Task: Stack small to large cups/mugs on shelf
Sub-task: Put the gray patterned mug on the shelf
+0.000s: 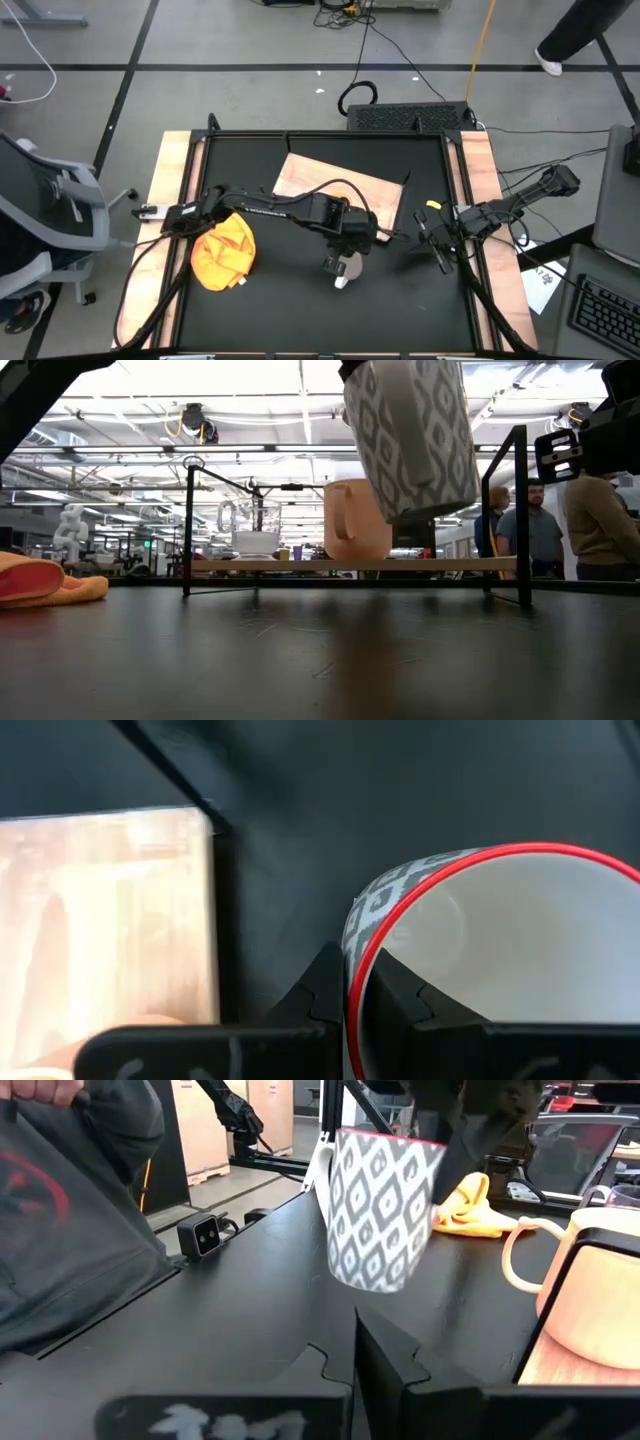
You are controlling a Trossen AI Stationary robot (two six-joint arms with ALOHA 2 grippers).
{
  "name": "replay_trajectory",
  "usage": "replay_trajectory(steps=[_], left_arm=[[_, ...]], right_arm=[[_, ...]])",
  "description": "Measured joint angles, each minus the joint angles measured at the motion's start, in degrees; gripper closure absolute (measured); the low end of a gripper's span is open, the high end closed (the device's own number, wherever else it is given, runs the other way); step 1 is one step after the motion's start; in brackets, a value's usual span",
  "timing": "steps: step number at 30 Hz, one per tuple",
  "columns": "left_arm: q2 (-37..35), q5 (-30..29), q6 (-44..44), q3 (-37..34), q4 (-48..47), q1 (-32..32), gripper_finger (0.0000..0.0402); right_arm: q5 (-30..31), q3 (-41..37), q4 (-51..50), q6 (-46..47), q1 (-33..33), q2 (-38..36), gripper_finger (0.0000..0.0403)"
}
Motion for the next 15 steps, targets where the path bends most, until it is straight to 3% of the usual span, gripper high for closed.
replay_trajectory(steps=[15], left_arm=[[-0.4, 1.8, 1.9, 1.9, -0.1, 3.8, 0.0382]], right_arm=[[0.0, 0.0, 0.0, 0.1, 0.0, 0.0, 0.0403]])
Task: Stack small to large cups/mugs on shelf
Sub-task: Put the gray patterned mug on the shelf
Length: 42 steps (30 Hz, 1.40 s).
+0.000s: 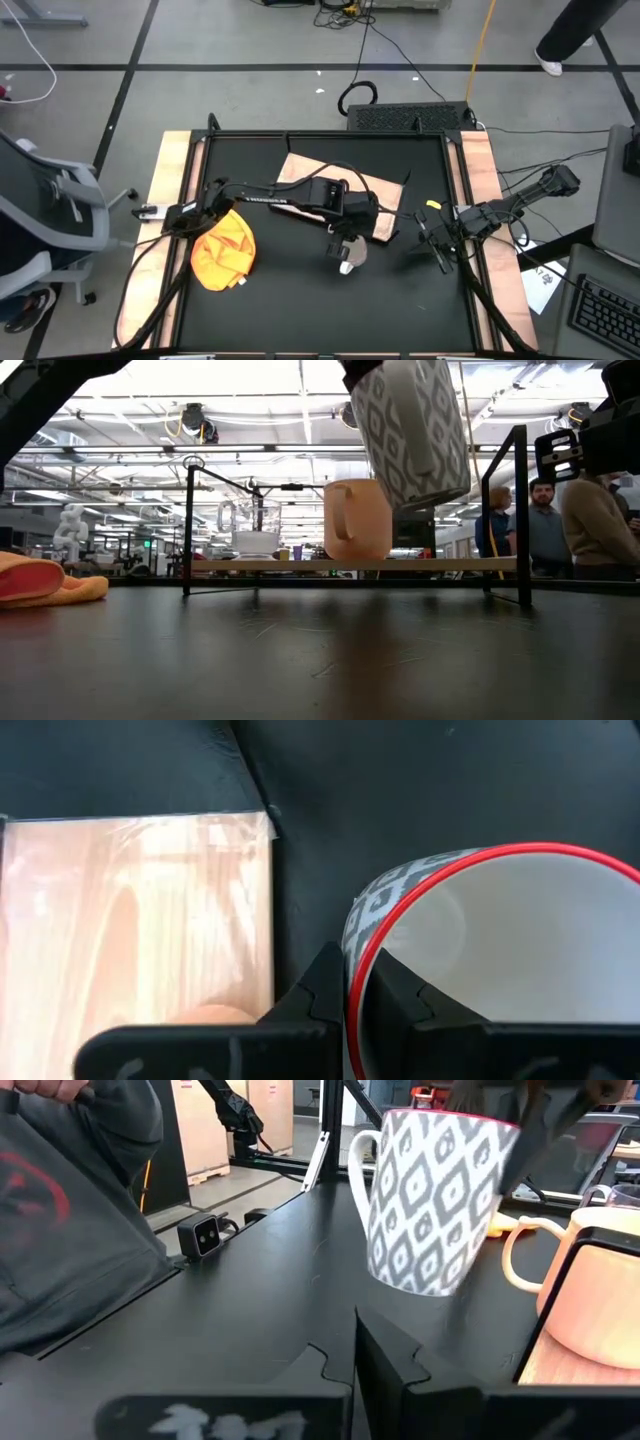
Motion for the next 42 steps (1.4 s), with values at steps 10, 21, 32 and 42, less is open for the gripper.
replay_trajectory(steps=[10, 21, 32, 42], left_arm=[[-0.1, 0.7, -1.2, -0.1, -0.5, -1.6, 0.0382], [4.1, 0.7, -1.8, -0.9, -2.2, -5.6, 0.0383], [8.7, -2.0, -2.1, -0.8, -2.7, -5.3, 0.0383], [9.0, -2.5, -3.4, -0.7, -3.4, -5.7, 0.0383]], right_arm=[[0.0, 0.0, -0.2, 0.1, 0.0, 0.0, 0.0403], [0.0, 0.0, -0.4, 0.3, 0.0, 0.0, 0.0403], [0.0, 0.0, -0.7, 0.5, 0.0, 0.0, 0.0403], [0.0, 0.0, -0.7, 0.5, 0.0, 0.1, 0.0403]])
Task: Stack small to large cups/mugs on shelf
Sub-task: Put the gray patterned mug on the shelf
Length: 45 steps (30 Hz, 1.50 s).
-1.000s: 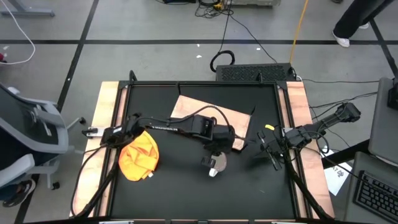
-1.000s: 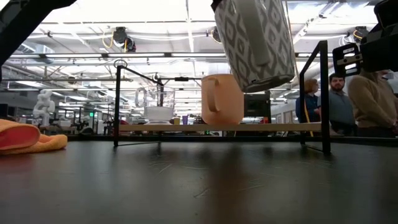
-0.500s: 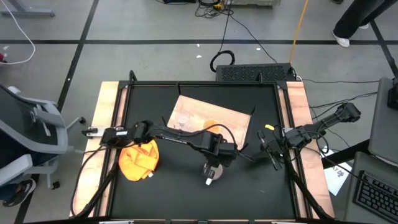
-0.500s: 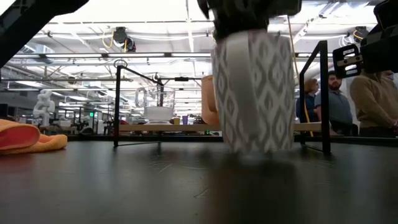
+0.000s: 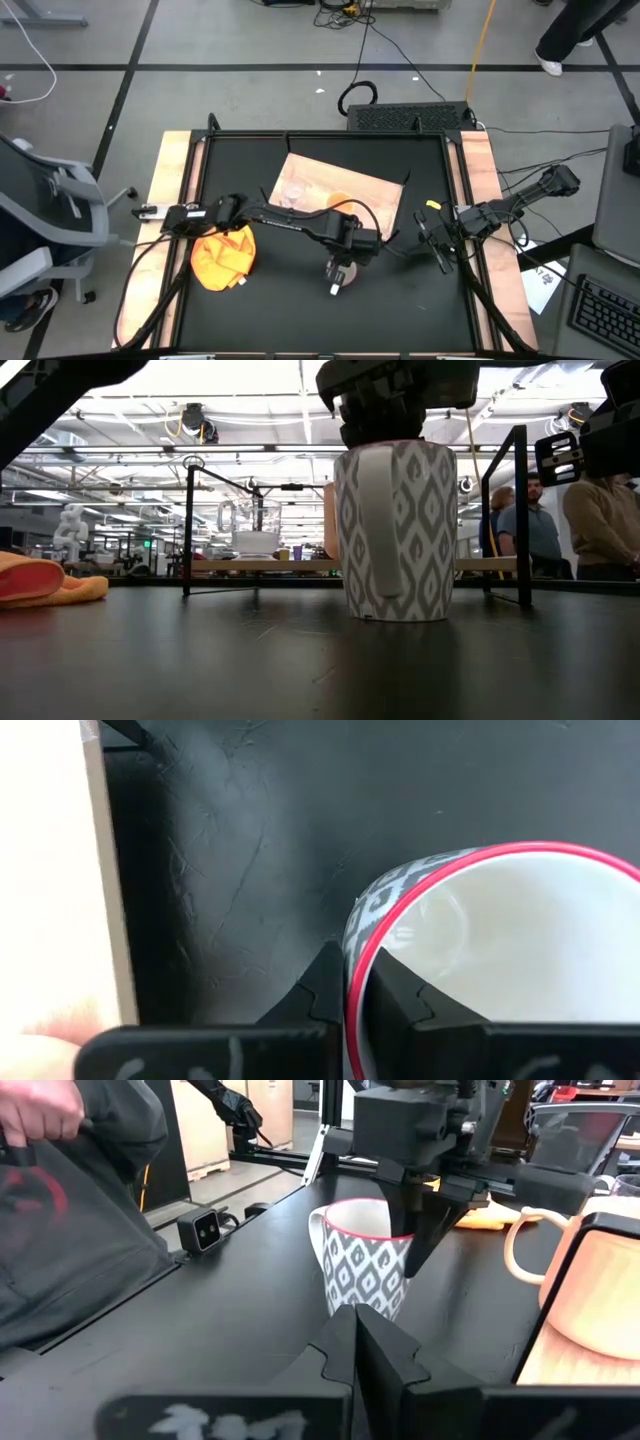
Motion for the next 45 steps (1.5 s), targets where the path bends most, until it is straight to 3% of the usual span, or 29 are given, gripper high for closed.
replay_trajectory(steps=[18, 36, 45], left_arm=[[0.1, -4.5, -0.3, 0.0, 0.8, -2.4, 0.0383], [0.2, -4.8, 0.4, -0.1, 3.3, -2.8, 0.0383], [0.4, -5.1, 0.3, -0.2, 3.6, -2.7, 0.0355]], right_arm=[[0.0, 0.0, 0.0, 0.0, 0.0, 0.0, 0.0403], [0.0, 0.0, 0.0, 0.0, 0.0, 0.0, 0.0403], [0.0, 0.0, 0.0, 0.0, 0.0, 0.0, 0.0403]])
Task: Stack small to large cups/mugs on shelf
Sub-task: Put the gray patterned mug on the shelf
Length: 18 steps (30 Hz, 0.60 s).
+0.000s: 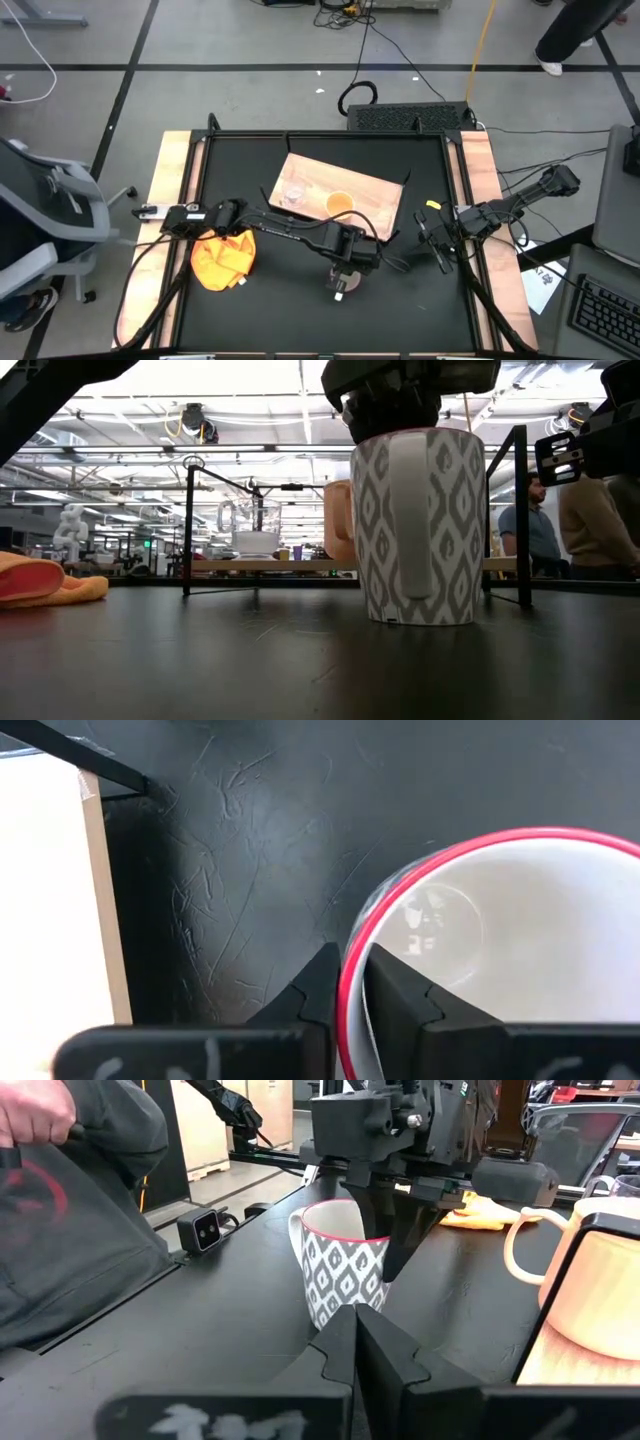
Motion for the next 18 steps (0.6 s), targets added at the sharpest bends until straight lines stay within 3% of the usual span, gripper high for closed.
replay_trajectory(steps=[7, 18], left_arm=[[0.0, 0.6, 0.2, 0.0, 1.9, 0.0, 0.0363], [0.0, 0.6, 0.2, 0.0, 2.2, -0.1, 0.0286]], right_arm=[[0.0, 0.0, 0.0, 0.0, 0.0, 0.0, 0.0403], [0.0, 0.0, 0.0, 0.0, 0.0, 0.0, 0.0403]])
